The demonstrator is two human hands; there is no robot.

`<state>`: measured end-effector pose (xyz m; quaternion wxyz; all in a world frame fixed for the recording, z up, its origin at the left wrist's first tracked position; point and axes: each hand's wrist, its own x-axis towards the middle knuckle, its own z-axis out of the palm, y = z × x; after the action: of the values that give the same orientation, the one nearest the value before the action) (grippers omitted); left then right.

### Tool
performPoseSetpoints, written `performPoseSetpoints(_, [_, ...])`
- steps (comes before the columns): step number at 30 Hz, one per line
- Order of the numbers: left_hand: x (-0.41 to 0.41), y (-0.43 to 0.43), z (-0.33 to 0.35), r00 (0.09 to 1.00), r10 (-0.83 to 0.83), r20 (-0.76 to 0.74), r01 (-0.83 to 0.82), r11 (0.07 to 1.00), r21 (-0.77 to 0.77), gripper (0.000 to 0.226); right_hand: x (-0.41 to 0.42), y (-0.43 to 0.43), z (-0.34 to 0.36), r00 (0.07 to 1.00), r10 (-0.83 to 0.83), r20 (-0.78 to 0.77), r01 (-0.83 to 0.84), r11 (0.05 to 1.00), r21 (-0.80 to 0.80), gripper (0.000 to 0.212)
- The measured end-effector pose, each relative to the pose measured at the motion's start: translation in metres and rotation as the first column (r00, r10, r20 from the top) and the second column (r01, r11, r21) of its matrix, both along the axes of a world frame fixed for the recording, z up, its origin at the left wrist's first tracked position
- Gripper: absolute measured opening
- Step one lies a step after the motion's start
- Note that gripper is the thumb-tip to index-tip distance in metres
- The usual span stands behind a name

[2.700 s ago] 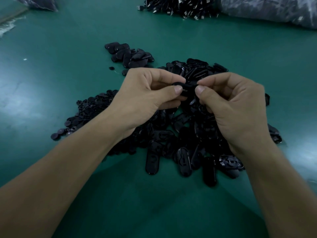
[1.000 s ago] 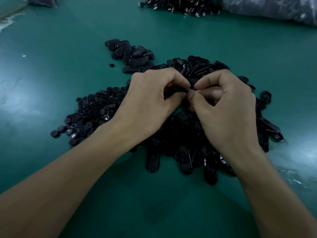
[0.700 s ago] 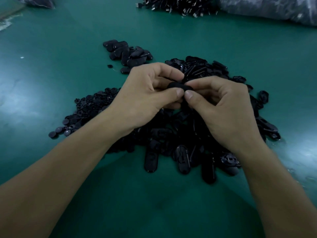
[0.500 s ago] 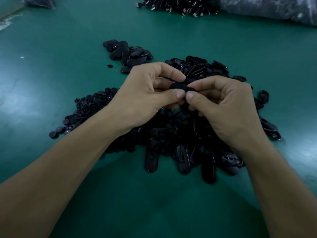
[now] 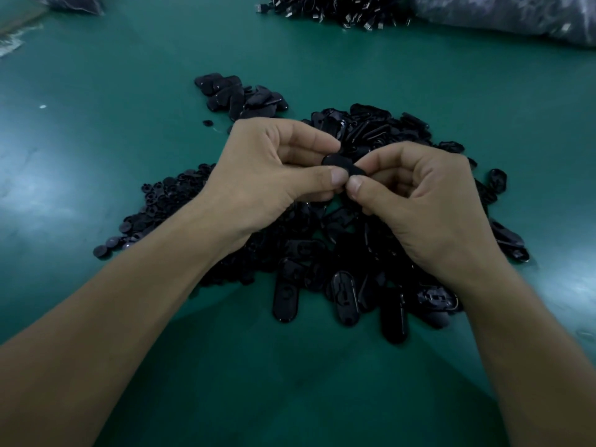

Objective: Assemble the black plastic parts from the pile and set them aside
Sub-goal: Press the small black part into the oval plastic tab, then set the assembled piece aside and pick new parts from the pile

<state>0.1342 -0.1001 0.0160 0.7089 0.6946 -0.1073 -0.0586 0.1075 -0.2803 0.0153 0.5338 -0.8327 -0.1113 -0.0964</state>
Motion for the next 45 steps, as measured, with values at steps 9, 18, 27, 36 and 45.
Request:
performPoseSetpoints(9, [-0.0009, 0.0006, 0.0008, 1.000, 0.004, 0.012, -0.004, 0.999, 0.042, 0.027, 0.0010, 0.0017, -0.0017, 0.998, 0.050, -0.023, -0.050, 0.998, 0.027, 0.022])
performPoseSetpoints(18, [-0.0010, -0.0004, 0.0013, 1.000, -0.006, 0.011, 0.005, 0.999, 0.048, 0.025, -0.0004, 0.0029, -0.0009, 0.999, 0.033, -0.004, -0.033, 0.999, 0.006, 0.025])
performPoseSetpoints(27, [-0.0009, -0.0004, 0.0002, 0.999, -0.011, 0.033, 0.008, 0.997, 0.080, 0.018, -0.0017, 0.0024, -0.0013, 1.000, -0.002, -0.030, 0.001, 0.998, -0.058, 0.020])
performPoseSetpoints(36, [-0.0014, -0.0014, 0.0004, 0.996, -0.002, 0.093, -0.007, 0.995, 0.104, 0.017, -0.0020, 0.0055, -0.0023, 0.998, -0.057, -0.031, 0.056, 0.997, -0.052, 0.013])
performPoseSetpoints(45, [0.0009, 0.0001, -0.0017, 0.980, 0.004, 0.201, -0.051, 0.972, 0.229, 0.016, -0.0019, 0.0017, -0.0021, 1.000, 0.010, 0.020, -0.009, 0.998, -0.067, 0.024])
